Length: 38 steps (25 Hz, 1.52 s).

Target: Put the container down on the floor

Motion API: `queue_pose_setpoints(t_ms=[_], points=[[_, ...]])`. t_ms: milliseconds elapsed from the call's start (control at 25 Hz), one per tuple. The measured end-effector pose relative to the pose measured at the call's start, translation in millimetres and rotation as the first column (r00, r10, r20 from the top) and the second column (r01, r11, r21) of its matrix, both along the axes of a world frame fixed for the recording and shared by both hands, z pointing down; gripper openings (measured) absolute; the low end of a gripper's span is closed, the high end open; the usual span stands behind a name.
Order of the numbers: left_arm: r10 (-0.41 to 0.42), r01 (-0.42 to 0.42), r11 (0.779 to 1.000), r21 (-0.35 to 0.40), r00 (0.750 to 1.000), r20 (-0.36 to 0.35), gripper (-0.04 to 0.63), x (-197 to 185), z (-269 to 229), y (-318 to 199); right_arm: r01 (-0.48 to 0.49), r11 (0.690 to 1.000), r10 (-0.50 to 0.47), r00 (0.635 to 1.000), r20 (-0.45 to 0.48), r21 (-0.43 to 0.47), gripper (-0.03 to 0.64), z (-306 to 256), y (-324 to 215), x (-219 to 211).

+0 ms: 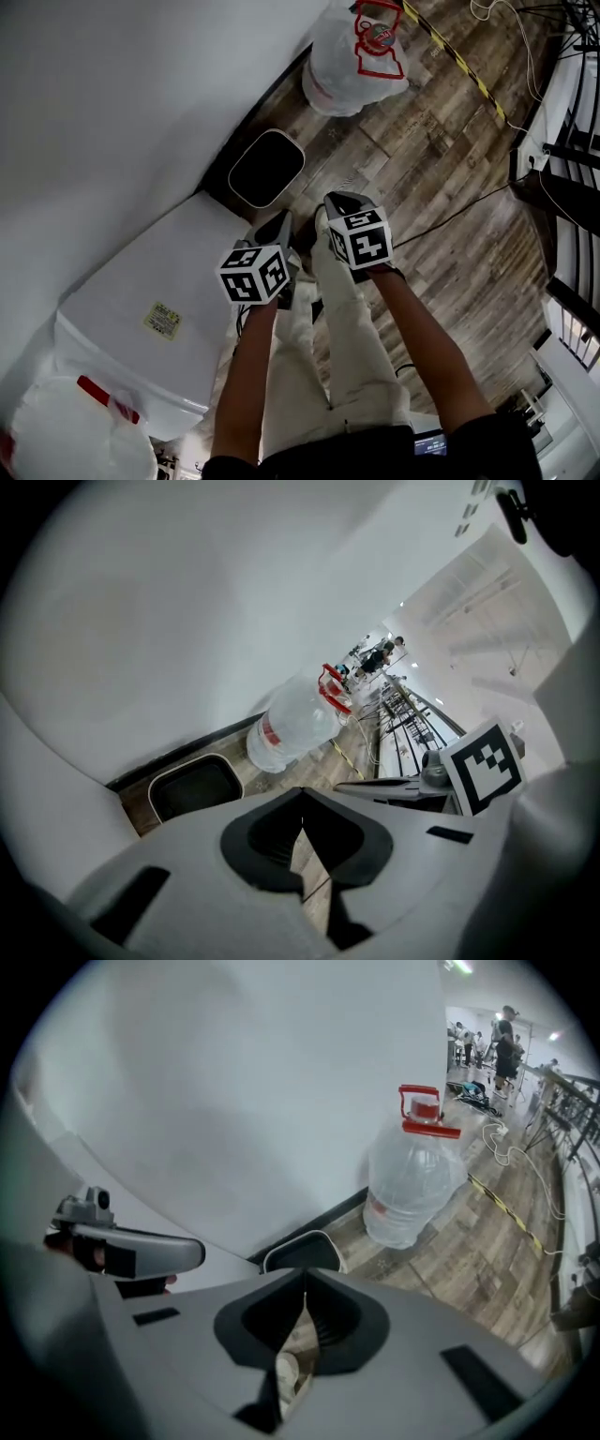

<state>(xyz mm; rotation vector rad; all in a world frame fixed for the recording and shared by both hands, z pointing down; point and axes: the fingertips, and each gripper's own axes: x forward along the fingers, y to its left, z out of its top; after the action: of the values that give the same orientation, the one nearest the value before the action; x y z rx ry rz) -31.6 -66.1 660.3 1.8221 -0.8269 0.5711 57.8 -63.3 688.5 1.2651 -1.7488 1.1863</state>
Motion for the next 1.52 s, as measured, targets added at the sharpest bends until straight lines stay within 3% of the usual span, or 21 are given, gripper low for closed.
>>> queue_pose_setpoints(t_ms=[1000,1240,1520], points=[[0.082,-0.074,0.99,0.118,0.994,-0.069,0.018,12.3,-171.2,30.8,-0.096,0.989,0.086,0.992,0.098,0.109,0.032,-174.3,31.4,-1.6],[0.134,-0.13,0.969,0.211,0.991,-0.002,0.018,17.4,-207.1,26.9,-0.122,0.981,0.108,0.989,0.097,0.152,0.032,-213.4,22.4,5.7],[0.159,-0.155,0.937,0.313,0.987,0.014,0.018,26.5,-271.4,26.6,-0.119,0.968,0.095,0.989,0.116,0.222,0.032,-270.0,19.3,0.8]])
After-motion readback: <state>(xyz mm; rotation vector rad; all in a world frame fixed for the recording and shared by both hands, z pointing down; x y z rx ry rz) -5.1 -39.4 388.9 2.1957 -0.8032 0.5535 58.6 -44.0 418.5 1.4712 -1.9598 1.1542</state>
